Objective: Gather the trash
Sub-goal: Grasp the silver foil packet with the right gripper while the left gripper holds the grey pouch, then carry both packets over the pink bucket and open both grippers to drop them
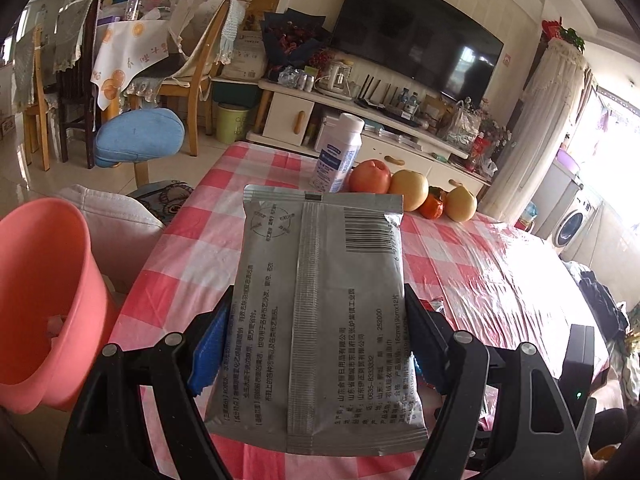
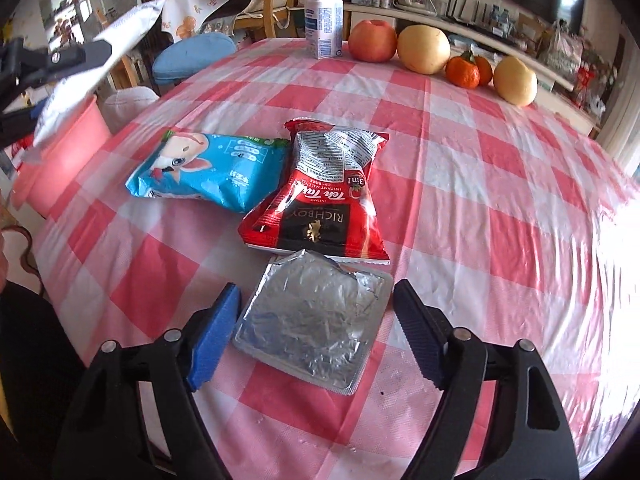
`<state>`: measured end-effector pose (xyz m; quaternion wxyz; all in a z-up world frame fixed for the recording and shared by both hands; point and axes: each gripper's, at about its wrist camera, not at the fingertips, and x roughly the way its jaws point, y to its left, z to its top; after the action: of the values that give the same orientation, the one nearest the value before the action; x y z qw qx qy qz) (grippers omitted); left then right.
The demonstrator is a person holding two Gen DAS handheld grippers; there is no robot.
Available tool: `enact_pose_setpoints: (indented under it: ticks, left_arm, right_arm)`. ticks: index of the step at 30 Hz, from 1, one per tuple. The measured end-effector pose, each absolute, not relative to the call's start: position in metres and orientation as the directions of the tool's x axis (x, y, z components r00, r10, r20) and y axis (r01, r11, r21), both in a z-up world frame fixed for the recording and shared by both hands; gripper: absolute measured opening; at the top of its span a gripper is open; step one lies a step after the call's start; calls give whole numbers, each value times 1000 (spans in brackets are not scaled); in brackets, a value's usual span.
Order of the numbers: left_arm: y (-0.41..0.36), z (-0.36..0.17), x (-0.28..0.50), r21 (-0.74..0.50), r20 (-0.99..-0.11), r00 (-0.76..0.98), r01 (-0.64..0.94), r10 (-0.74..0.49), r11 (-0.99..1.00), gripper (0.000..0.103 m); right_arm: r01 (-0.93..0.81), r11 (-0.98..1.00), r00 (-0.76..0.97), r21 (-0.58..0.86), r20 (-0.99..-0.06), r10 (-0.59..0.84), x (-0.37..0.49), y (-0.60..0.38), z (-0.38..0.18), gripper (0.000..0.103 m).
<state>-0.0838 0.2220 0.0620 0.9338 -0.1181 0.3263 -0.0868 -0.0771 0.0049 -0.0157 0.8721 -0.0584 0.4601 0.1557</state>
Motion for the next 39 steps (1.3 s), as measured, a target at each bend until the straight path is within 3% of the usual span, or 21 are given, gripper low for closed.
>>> enact_pose_setpoints:
  ticks: [14,29,39]
  left_arm:
    - [261,62,-86,-327,-562,797,31,-221,944,78]
    - [283,64,-94,-367,-535,816,7,-218,930,78]
    - [293,68,-101,-386,-507,834,6,-218,922,78]
  right_arm:
    - [-298,954,540,45,-816,207,-74,1,-13,65]
    - [-274,961,564,35,-804,190,-83,4,3,63]
    - [-321,943,607,89,-745,277,-104,15,39,63]
